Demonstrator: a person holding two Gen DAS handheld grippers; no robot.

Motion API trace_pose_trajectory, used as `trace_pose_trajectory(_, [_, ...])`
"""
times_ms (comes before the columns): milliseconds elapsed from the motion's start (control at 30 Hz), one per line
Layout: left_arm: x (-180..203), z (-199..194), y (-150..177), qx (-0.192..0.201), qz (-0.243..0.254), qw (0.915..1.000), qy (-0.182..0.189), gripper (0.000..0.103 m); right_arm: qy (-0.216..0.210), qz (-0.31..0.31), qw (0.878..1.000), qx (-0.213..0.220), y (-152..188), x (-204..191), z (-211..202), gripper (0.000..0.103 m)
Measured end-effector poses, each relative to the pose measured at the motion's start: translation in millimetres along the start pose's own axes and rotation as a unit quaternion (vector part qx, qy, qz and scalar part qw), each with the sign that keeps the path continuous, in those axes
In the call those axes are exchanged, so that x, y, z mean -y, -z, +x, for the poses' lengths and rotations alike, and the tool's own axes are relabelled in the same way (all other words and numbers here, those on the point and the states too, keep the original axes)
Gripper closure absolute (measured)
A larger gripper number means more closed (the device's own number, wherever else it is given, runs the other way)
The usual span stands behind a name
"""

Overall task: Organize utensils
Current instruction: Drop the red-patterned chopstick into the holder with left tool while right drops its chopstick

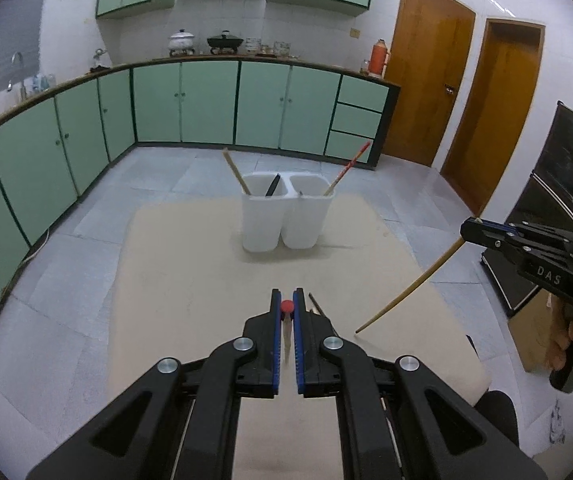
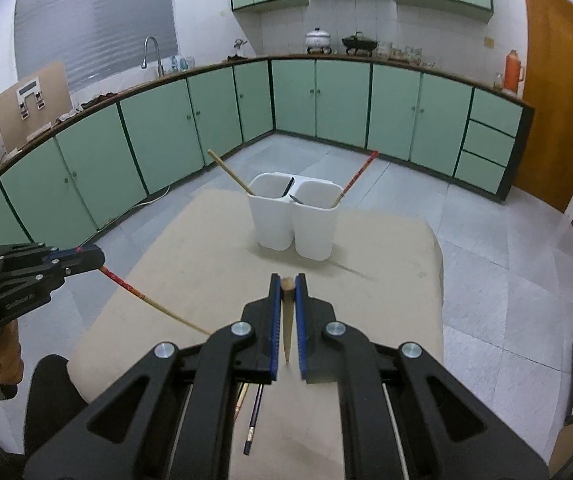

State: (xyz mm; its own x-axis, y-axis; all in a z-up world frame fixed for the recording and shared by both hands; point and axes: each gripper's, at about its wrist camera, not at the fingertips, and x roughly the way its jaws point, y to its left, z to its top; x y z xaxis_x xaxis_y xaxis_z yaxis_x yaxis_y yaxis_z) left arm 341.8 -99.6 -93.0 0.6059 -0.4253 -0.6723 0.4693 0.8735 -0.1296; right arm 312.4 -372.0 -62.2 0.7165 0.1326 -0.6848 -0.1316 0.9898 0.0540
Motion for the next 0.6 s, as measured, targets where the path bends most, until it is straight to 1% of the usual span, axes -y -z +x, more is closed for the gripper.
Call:
trace_pose_trajectory(167, [-0.2,-3.7,-37.5,0.003,0.011,0.9999,0.001,0.098,0.002,-0.012,1.000,-0.010,-29.1,-1.2,-2.8,0.097])
trace_pose_trajectory(267, [1.9,-7.0,-62.8,0.012,0.019,0.9997,-0.004,0.098,0.007,-0.023,1.000,-0.011,-53.6,-3.7,-7.7,0.097])
trace_pose_trajectory(400, [3.8,-10.3,-100.6,0.029,0.023,0.9993,-0.009,0.098,0.013,-0.022,1.000,0.000,-94.8,2.2,-18.0,0.097])
trace_pose_trajectory(600, [-0.2,-5.1,-157.8,0.062,0.014,0.9977,-0.022,0.098,0.016,-0.008,1.000,0.019,-153.1,9.6,-20.2,0.097])
